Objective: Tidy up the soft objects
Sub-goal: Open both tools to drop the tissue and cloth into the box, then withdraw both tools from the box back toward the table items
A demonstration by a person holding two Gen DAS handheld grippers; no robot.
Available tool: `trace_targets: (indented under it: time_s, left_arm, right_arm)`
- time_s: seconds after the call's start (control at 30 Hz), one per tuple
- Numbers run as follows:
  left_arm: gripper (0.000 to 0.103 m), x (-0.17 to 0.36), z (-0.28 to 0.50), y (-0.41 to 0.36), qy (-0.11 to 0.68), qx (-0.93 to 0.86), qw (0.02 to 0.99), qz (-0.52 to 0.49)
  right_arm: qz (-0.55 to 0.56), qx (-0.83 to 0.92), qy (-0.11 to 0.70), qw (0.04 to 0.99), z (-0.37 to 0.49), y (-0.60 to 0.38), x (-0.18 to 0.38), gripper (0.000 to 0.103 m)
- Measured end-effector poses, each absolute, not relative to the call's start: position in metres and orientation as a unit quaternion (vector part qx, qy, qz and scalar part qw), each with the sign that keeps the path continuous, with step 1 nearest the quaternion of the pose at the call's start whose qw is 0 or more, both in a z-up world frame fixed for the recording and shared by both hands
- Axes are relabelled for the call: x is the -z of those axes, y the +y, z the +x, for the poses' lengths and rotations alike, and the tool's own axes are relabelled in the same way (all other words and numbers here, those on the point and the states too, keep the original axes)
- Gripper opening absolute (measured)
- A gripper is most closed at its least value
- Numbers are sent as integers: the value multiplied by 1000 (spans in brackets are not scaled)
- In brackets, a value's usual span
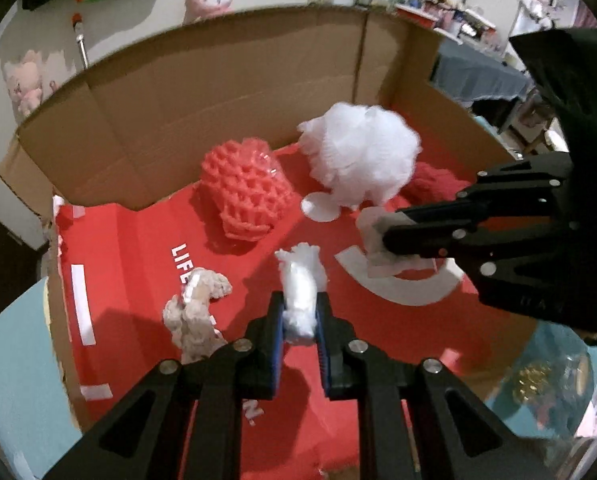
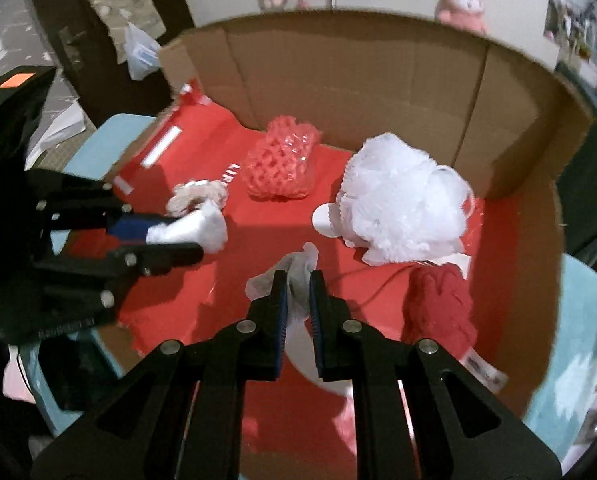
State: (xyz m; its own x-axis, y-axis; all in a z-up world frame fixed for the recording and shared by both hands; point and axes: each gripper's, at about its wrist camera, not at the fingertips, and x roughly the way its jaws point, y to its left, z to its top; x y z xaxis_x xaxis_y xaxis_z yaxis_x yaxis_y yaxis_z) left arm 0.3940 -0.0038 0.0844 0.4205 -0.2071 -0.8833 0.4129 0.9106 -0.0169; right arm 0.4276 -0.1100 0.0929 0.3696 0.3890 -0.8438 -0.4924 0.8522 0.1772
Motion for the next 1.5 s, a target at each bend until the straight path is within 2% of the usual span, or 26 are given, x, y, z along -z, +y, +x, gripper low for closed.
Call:
trace_targets:
  time_s: [0.53, 0.87, 1.0, 1.17, 1.23, 1.27, 1.33, 1.37, 1.5]
  left_arm:
    - [17, -60, 417, -5, 527, 172, 827, 93]
    - [32, -59, 408, 1, 520, 171, 832, 90]
    - [43, -68, 402, 4, 511, 170, 838, 87]
    - [44, -82, 387, 4, 499, 173, 845, 82]
    - [45, -87, 378, 4, 495, 175, 847, 83]
    - [45, -90, 375, 4, 493, 174, 848, 84]
    - [45, -95, 364, 5, 487, 174, 852, 85]
    - [47, -98, 356, 7, 485, 174, 853, 83]
    - [53, -112, 334, 10, 469, 173, 863, 75]
  right_arm:
    - [-58, -244, 534, 807, 455, -92, -70, 11]
    - [-46, -238, 537, 808, 461, -95, -70, 12]
    - [-44, -233, 537, 810, 461, -97, -71, 13]
    - [-41, -227, 534, 813, 459, -97, -75, 14]
    - [-43, -220, 535, 815, 458, -97, -76, 19]
    - [-43, -217, 534, 816, 457, -97, -77, 26]
    - [-41, -213, 530, 820, 455, -99, -79, 48]
    - [-38, -211, 525, 824, 452, -100, -83, 66]
    - [-39, -205, 507, 836, 438, -105, -98, 67]
